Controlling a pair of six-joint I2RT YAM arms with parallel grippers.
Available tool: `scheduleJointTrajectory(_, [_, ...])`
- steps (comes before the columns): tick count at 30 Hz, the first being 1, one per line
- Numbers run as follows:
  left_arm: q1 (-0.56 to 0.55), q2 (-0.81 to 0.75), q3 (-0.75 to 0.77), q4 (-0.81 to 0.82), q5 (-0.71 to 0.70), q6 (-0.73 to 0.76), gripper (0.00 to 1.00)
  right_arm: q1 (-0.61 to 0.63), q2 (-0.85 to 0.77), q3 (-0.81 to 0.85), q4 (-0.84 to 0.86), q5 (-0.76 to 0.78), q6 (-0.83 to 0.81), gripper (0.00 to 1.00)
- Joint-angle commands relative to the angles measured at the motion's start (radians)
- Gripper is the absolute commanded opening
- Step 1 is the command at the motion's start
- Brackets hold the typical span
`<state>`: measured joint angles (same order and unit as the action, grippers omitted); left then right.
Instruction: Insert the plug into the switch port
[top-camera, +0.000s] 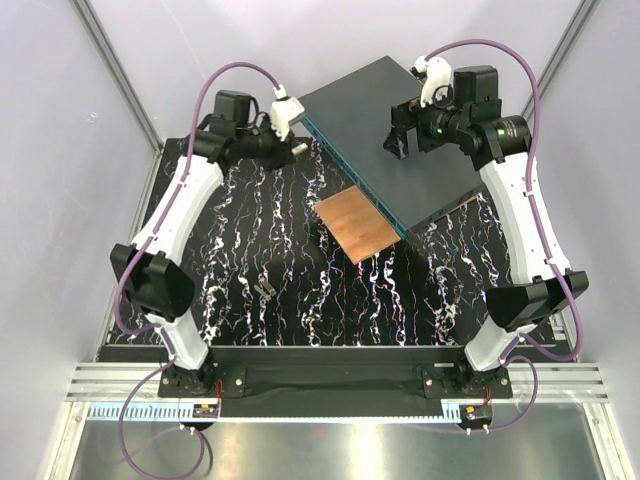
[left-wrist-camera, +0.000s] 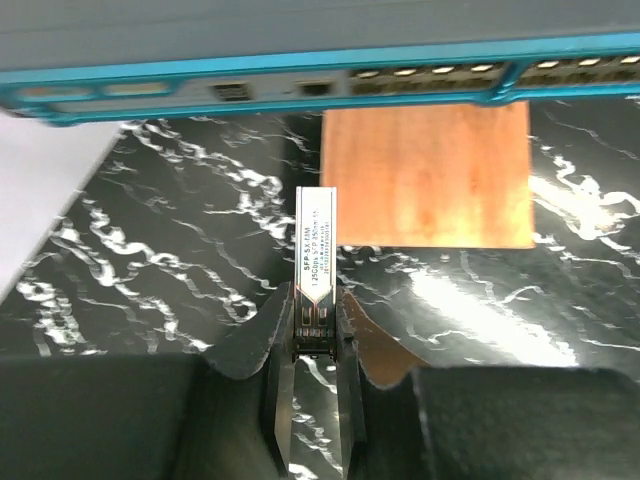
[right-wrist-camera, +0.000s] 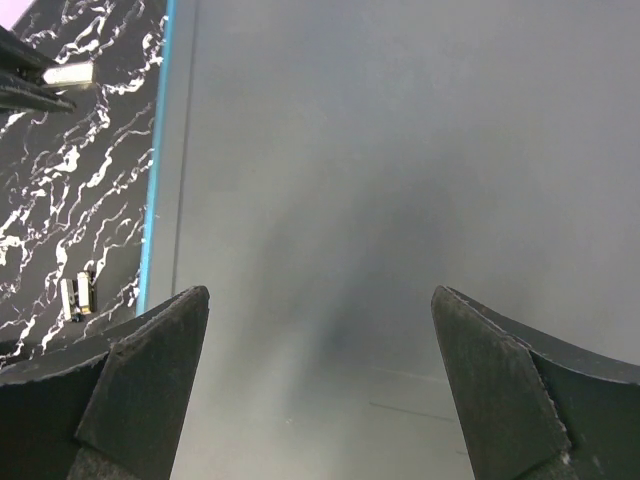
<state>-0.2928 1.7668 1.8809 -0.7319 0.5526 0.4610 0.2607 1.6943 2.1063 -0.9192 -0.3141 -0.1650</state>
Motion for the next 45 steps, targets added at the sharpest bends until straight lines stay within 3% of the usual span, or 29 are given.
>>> scheduleJointTrajectory(1, [-0.017,0.022,0.067,-0.001,-0.056,-0.073,0.0,-0.015,-0.001,0.012,-0.004,-0.003,-0.028,1.0])
scheduleJointTrajectory(11, [-0.081,0.051,0.104,-0.015,-0.125,-0.116,0.0,-0.018,0.038,0.003,-0.044,-0.059,-0.053,1.0])
scheduleJointTrajectory(27, [-0.12,0.102,0.167,-0.012,-0.181,-0.156,0.0,-0.018,0.047,-0.02,-0.029,0.025,0.015,1.0])
scheduleJointTrajectory(30, [-0.118,0.091,0.158,-0.006,-0.178,-0.156,0.0,-0.072,0.021,-0.006,-0.023,0.009,0.05,1.0])
scheduleJointTrajectory(35, [-0.118,0.08,0.142,-0.007,-0.161,-0.148,0.0,-0.346,-0.059,-0.04,-0.017,-0.215,0.157,1.0])
scheduleJointTrajectory(38, [-0.121,0.083,0.15,-0.011,-0.157,-0.15,0.0,-0.425,-0.081,-0.061,-0.02,-0.237,0.185,1.0])
scheduleJointTrajectory(45, [-0.146,0.082,0.155,-0.017,-0.186,-0.147,0.0,-0.431,-0.05,-0.071,-0.05,-0.117,0.196,1.0])
